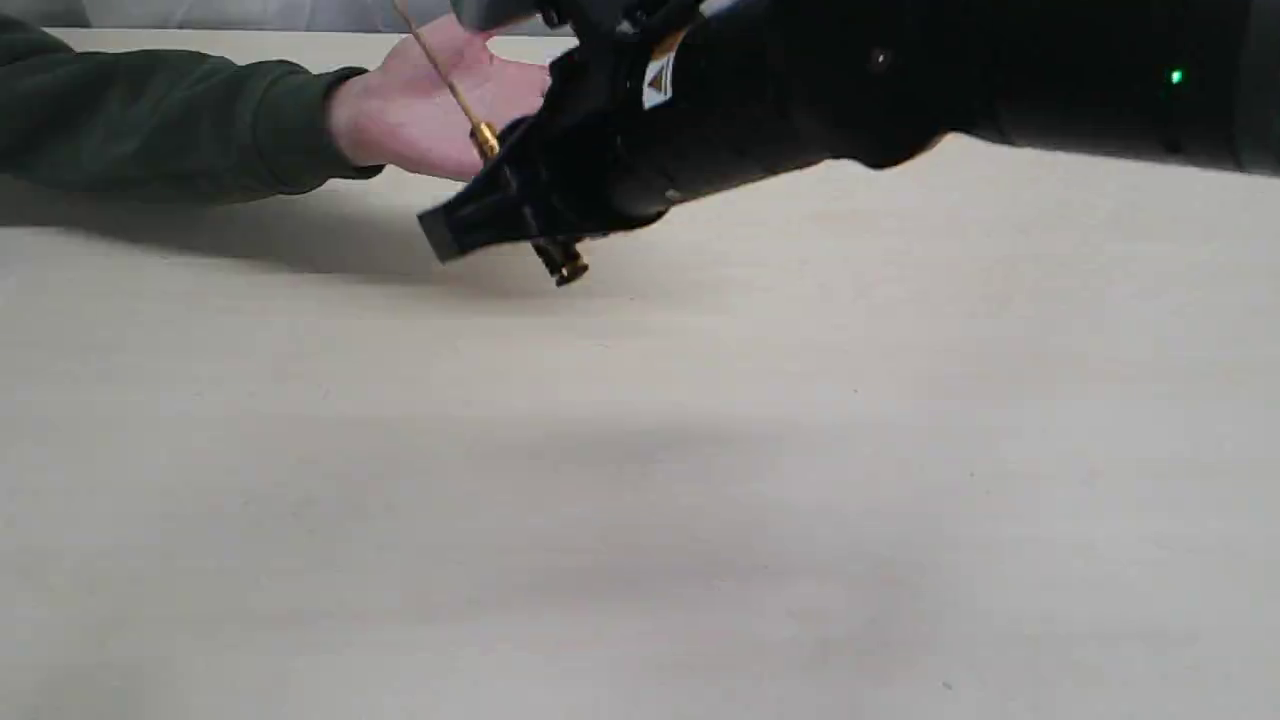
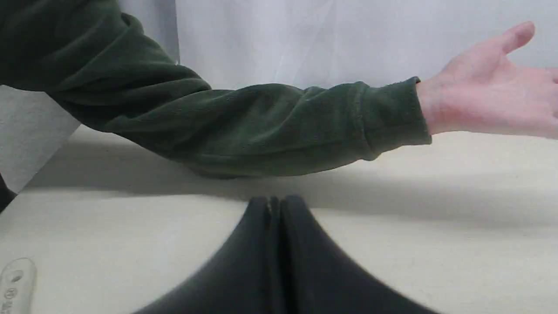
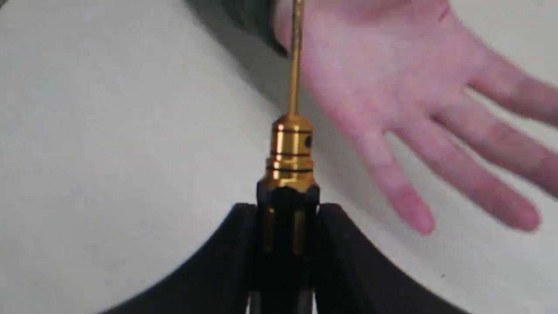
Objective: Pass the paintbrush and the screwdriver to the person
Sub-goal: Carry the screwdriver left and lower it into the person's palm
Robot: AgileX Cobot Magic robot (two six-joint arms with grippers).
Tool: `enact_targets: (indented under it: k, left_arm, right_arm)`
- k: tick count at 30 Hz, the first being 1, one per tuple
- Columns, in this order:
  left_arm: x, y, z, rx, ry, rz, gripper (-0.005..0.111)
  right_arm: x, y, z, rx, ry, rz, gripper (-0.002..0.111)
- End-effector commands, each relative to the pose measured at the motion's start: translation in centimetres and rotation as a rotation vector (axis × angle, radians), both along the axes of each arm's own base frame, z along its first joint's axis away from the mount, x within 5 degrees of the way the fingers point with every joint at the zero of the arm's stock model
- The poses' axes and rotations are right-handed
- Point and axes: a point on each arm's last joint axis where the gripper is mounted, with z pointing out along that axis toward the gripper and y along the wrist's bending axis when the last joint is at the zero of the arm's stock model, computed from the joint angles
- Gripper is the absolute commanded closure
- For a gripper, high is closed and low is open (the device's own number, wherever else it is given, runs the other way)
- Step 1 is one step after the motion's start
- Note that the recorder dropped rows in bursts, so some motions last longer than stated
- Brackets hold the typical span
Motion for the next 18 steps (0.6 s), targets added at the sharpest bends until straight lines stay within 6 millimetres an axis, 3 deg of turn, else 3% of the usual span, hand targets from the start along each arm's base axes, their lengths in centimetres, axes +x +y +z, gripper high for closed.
enact_targets:
  k: [1,8,18]
  left_arm:
    - [0.0,0.0,0.0,-0.005,-0.011,-0.007,0.107]
    - [0.0,0.0,0.0,-0.005,-0.011,-0.007,0.107]
    - [0.0,-0.1,0.0,-0.007,-0.009,-0.007,0.107]
  right_arm:
    - [1.5,-0.2,1.3,0.026,-0.034,-0.027,0.104]
    - [4.7,0.8,1.6,0.025,-0.028,-0.057,0.104]
    - [9.2,2.9,-1.2,-0.114,0.012,-0.134,0.104]
